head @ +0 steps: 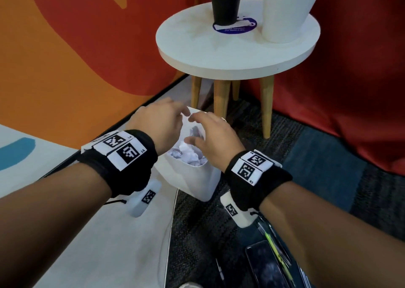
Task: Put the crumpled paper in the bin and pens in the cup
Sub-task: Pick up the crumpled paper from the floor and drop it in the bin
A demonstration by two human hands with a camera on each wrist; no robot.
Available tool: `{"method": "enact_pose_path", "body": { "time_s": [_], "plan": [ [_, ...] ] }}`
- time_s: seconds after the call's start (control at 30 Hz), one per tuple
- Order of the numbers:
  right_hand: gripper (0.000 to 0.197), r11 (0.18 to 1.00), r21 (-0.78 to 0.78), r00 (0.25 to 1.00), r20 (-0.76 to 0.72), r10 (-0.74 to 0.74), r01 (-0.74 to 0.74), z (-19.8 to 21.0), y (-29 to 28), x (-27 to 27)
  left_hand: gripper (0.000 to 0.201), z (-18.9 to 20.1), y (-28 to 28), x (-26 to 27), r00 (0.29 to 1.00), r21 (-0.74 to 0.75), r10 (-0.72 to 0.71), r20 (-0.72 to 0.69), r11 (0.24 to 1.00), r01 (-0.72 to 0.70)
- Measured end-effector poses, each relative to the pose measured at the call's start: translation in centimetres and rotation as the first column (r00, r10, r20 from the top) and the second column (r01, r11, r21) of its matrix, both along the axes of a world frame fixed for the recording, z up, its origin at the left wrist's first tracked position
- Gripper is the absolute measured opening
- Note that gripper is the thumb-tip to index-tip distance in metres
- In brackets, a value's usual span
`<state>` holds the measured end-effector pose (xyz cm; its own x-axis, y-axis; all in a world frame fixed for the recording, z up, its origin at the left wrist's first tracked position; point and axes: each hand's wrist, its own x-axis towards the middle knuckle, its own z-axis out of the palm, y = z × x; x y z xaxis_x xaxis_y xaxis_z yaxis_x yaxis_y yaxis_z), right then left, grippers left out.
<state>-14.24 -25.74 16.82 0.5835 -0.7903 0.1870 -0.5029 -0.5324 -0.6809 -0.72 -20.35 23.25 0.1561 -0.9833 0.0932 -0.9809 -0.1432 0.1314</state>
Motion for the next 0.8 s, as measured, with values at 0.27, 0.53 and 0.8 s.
{"method": "enact_pose_path", "body": {
  "time_s": [0.27,0.53,0.8],
  "plan": [
    [0.025,0.912,-0.004,0.886,0.239,-0.398,0.411,-6.0,1.8,-9.2,0.023,0.0,-2.0,-8.7,0.947,-0.115,-0.270,-0.174,0.961,0.253],
    [0.019,0.764,0.156,0.774,-0.248,-0.583,0.626,-17.1,6.4,-22.5,0.023,-6.6,-3.5,-20.7,0.844,0.119,-0.484,-0.230,0.847,0.518],
    [0.024,0.552,0.151,0.535,-0.543,-0.647,0.820,-22.8,9.8,-33.2,0.025,-13.9,-3.0,-30.1,0.743,0.290,-0.590,-0.316,0.686,0.668]
  ]
}}
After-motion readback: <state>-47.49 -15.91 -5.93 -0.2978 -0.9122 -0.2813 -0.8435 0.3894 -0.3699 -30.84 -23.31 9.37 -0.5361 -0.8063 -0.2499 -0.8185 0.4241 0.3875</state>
